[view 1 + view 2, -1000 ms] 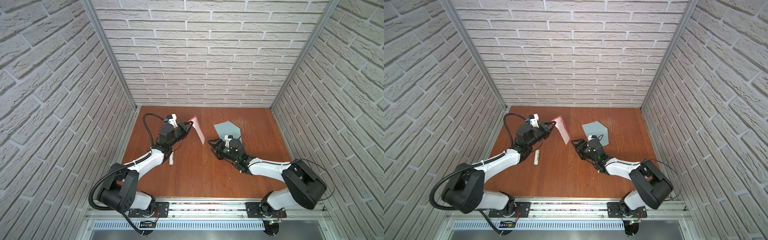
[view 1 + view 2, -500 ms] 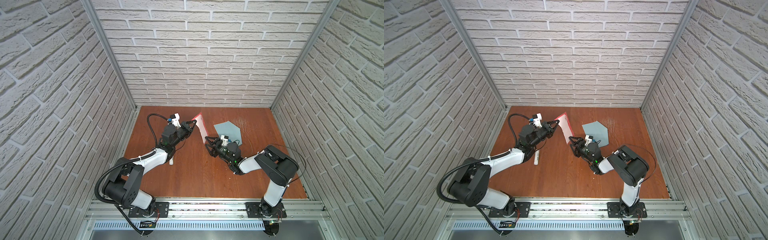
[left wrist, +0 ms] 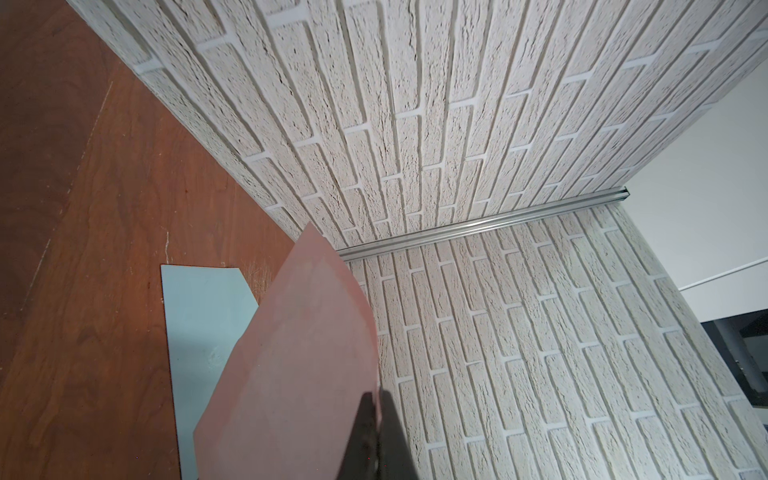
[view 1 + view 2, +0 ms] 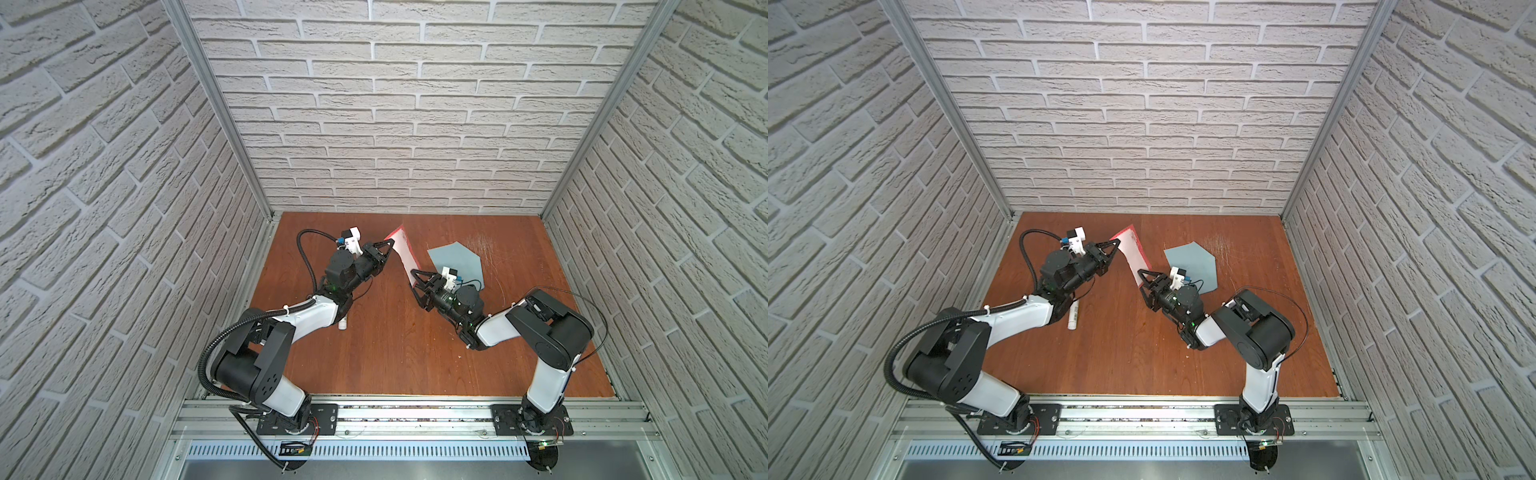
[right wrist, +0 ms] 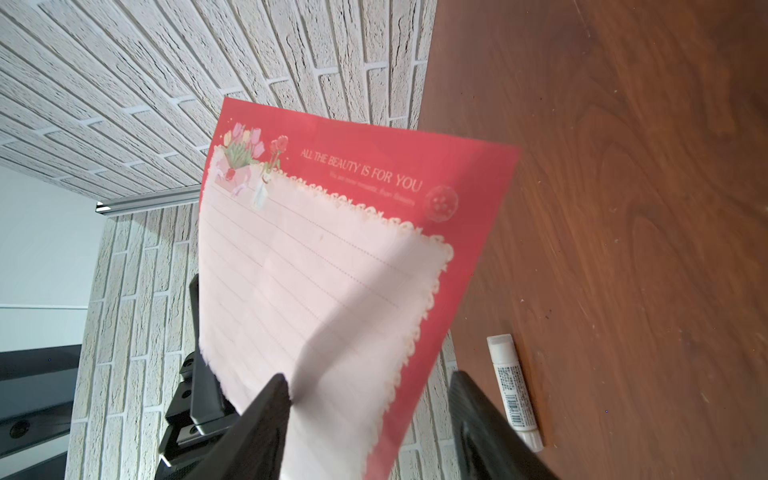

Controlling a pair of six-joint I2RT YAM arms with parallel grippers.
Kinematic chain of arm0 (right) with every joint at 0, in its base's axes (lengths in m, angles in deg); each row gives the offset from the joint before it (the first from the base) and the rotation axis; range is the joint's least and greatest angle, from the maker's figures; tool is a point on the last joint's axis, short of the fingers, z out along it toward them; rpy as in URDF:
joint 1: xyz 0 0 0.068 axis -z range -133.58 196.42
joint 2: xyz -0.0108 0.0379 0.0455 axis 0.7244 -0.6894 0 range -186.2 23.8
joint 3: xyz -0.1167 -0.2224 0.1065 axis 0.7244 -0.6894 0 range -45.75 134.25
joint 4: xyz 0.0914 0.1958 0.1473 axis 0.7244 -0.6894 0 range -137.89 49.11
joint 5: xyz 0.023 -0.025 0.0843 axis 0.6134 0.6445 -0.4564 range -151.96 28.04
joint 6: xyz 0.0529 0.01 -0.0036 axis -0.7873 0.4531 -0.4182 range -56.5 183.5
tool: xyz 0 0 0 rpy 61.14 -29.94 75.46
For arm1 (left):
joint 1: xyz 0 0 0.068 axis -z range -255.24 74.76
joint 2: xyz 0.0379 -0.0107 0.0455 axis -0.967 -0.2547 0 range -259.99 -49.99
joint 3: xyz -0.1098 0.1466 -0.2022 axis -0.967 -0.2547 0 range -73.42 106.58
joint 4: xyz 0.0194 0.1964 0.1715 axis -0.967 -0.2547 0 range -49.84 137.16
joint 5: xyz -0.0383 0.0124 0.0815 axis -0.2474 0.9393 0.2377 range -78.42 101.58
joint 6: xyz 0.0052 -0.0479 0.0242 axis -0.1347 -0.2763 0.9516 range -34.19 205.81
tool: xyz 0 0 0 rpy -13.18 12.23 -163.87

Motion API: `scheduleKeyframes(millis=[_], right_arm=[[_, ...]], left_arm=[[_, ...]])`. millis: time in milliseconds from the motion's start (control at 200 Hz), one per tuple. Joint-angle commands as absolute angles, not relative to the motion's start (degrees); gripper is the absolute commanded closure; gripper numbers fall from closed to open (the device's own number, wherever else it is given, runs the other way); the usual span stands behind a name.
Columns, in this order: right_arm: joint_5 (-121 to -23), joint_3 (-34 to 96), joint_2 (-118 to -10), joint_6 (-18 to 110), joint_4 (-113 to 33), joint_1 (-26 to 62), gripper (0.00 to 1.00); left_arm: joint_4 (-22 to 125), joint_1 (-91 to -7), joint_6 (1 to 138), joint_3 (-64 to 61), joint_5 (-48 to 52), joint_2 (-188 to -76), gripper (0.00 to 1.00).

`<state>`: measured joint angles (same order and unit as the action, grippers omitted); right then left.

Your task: Place the letter into the envelope and seal it

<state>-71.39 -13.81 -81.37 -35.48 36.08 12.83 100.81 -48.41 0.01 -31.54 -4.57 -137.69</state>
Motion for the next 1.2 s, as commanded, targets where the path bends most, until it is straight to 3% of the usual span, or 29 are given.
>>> scheduleKeyframes(millis=[0,140,740,1030,1105,1155,1195], right_arm=[[-69.96,-12.84,-78.95,-34.52,39.81,12.50,0.43],[-71.19,-11.42,-78.73,-33.67,39.80,12.63,0.49],[-70.55,-12.91,-78.58,-32.83,39.74,13.15,0.94],[-74.79,-11.47,-77.64,-30.31,32.10,13.21,0.94],[-76.02,-10.59,-75.68,-27.49,27.16,13.20,0.94],[-76.62,-9.91,-74.12,-25.55,23.45,13.22,0.94],[-77.26,-9.06,-72.47,-23.31,19.17,13.22,0.94]], left_arm=[[106.16,-47.96,-0.21,-32.79,-4.68,-137.88,1.00],[107.64,-48.05,-0.58,-34.21,-4.51,-137.96,1.00],[104.84,-48.67,1.31,-35.99,-6.11,-135.66,1.00],[87.87,-48.77,12.17,-32.82,-10.11,-128.14,0.94],[83.05,-48.79,15.65,-31.45,-11.78,-126.37,0.80],[79.76,-48.86,17.84,-30.66,-12.63,-125.25,0.60],[76.97,-48.99,19.64,-30.24,-12.77,-124.07,0.50]])
